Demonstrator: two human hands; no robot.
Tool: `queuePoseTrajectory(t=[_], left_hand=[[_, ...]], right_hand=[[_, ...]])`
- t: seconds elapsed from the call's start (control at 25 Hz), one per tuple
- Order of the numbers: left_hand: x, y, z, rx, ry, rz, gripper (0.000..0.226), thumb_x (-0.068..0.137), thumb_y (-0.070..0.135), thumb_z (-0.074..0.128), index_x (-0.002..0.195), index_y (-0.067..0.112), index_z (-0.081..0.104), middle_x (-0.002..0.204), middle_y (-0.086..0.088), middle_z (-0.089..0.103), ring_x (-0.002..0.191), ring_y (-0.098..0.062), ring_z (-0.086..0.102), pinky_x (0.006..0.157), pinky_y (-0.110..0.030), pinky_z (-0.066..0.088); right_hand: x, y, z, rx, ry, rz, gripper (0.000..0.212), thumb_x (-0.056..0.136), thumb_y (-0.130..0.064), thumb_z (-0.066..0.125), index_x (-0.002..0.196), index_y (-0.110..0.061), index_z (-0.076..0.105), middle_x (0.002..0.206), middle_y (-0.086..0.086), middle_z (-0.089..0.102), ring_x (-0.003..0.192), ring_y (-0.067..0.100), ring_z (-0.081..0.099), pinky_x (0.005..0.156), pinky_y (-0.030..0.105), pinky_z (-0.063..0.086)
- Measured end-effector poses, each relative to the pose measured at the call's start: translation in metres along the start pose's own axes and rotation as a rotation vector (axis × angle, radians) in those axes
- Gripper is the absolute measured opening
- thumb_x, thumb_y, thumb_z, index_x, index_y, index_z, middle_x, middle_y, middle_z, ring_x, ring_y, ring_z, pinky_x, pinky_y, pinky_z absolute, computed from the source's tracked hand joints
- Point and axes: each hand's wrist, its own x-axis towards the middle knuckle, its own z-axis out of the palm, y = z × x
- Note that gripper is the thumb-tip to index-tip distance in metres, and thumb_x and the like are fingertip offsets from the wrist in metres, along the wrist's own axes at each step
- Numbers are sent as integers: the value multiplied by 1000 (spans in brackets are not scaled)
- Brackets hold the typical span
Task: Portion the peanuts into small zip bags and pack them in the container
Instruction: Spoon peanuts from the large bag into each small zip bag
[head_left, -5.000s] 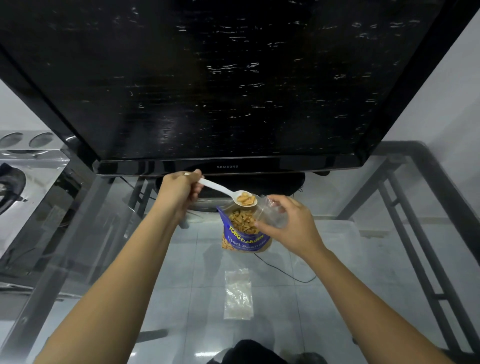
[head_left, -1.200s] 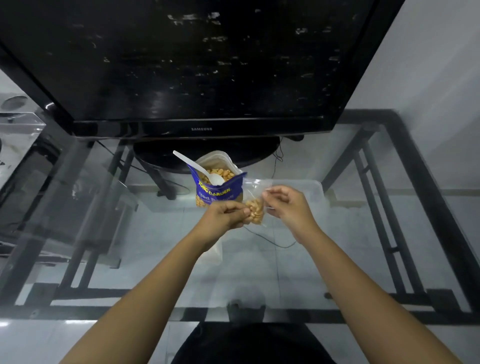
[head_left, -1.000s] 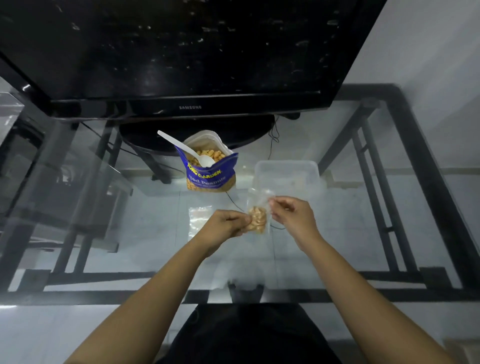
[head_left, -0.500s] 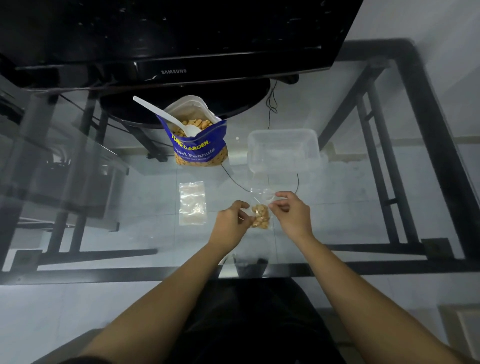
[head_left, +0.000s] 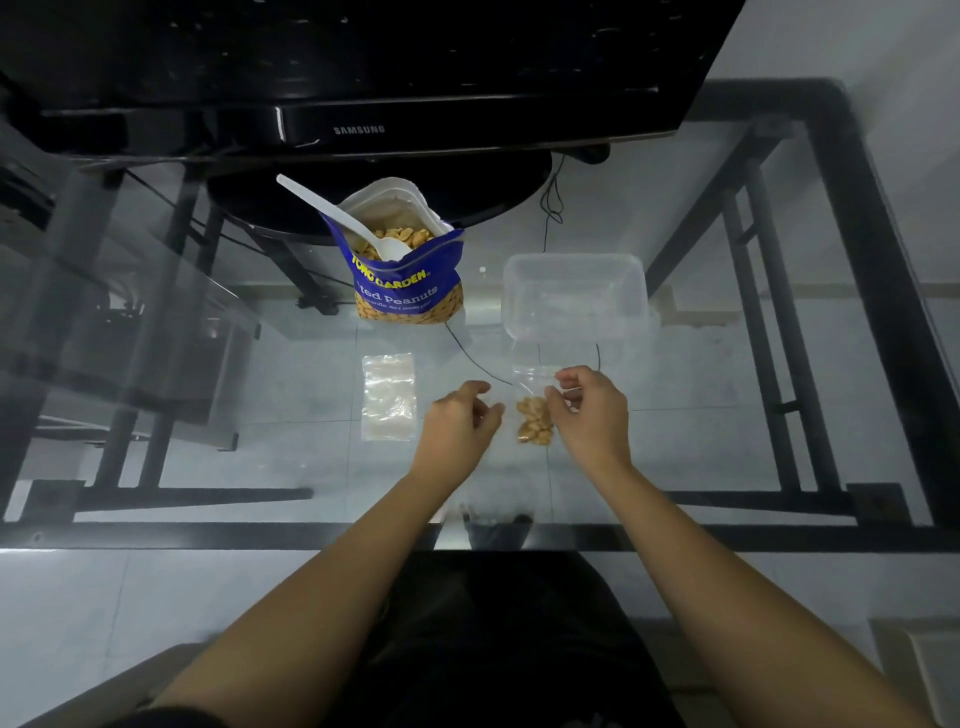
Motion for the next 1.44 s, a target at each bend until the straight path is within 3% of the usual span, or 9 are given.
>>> queuePoseTrajectory(t=[0.2,0.4,0.68,0.8,0.88,0.96,1.08,1.2,1.44], left_hand=[[16,-46,-54,119,148,10,29,88,13,59,116,4,61,98,-15,69,84,-26,64,80,-31,51],[27,-88,-73,456,86,129,42,84,12,65,125,5,57,128,-15,60,113,-35,54,96,-43,45],[28,-90,-80,575,157,240,22,70,11,78,88,12,66,95,-7,70,94,-32,62,75,-43,47],[28,-87,-92,508,91,277,13,79,14,68,91,12,65,96,-8,69,96,-29,60,79,-41,43],[26,-78,-104,254,-16,229,11,85,15,63,93,8,65,92,-7,69,87,-20,61,77,-29,43],[25,-67,-116,-10,-59,90,10,86,17,64,91,9,65,84,-2,68,74,-9,59,70,-18,45],[26,-52,-125,-276,-44,-109,13,83,20,67,88,10,61,86,-7,67,76,-10,62,70,-20,51],[25,-39,-136,-573,-85,-195,17,82,5,66,77,12,51,84,-4,68,90,-6,68,62,-13,49],[26,-17,-162,-757,-96,-186,24,89,-1,49,83,7,71,76,-1,74,73,-11,67,73,-20,55]], right_hand=[[-9,-35,34,-104,-157,-284,26,91,-13,51,116,-7,57,117,11,59,106,23,58,88,29,46],[-20,-51,87,-395,-459,-335,52,100,-26,31,146,-7,18,158,11,11,146,24,10,117,33,13],[-31,-31,110,-672,-438,-391,76,79,-54,-27,141,-12,-16,152,3,-20,144,21,-15,113,34,-12],[-29,-33,109,-560,-456,-336,74,82,-54,-16,145,-15,-10,156,-1,-16,143,13,-17,113,30,-13],[-27,-46,102,-275,-485,-192,75,86,-59,-1,148,-18,10,159,-3,1,144,8,-7,117,29,-7],[-28,-64,91,80,-478,-42,63,91,-58,27,142,-22,32,152,-4,29,141,8,19,118,31,14],[-30,-87,77,413,-336,54,33,84,-35,64,115,-25,55,106,0,66,102,12,61,89,22,46],[-24,-100,64,508,-238,93,16,79,-23,73,89,-27,61,80,4,69,76,17,67,71,27,52],[-3,-121,27,538,-360,7,20,79,-9,71,85,-25,62,73,-1,68,71,14,66,72,24,53]])
